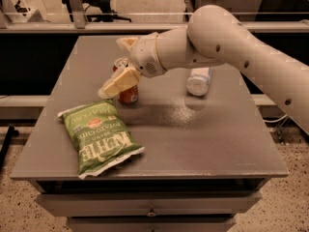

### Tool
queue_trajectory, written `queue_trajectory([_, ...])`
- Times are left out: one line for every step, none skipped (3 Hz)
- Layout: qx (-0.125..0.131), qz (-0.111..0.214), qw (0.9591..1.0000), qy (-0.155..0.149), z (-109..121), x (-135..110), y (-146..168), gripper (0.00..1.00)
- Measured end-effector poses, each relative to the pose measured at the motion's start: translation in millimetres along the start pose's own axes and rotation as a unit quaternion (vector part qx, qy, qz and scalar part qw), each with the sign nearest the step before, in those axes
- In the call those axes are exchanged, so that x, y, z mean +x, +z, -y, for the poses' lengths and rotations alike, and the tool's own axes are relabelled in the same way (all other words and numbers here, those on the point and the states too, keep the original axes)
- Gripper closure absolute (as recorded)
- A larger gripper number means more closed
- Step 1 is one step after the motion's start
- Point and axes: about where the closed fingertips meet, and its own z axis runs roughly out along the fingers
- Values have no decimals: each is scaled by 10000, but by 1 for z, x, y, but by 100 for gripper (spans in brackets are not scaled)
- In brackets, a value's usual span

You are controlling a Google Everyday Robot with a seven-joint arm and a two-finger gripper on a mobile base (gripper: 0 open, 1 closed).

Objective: Move coke can near green jalapeno chip bag

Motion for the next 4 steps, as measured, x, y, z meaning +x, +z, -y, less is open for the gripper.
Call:
queue_trajectory([25,-20,10000,-25,0,-1,-2,0])
queue_trajectory([176,-89,9998,-11,5,4,-14,0])
queue_trajectory([551,-142,9980,280,23,33,-44,0])
queue_trajectory([1148,-143,9909,682,52,80,-100,0])
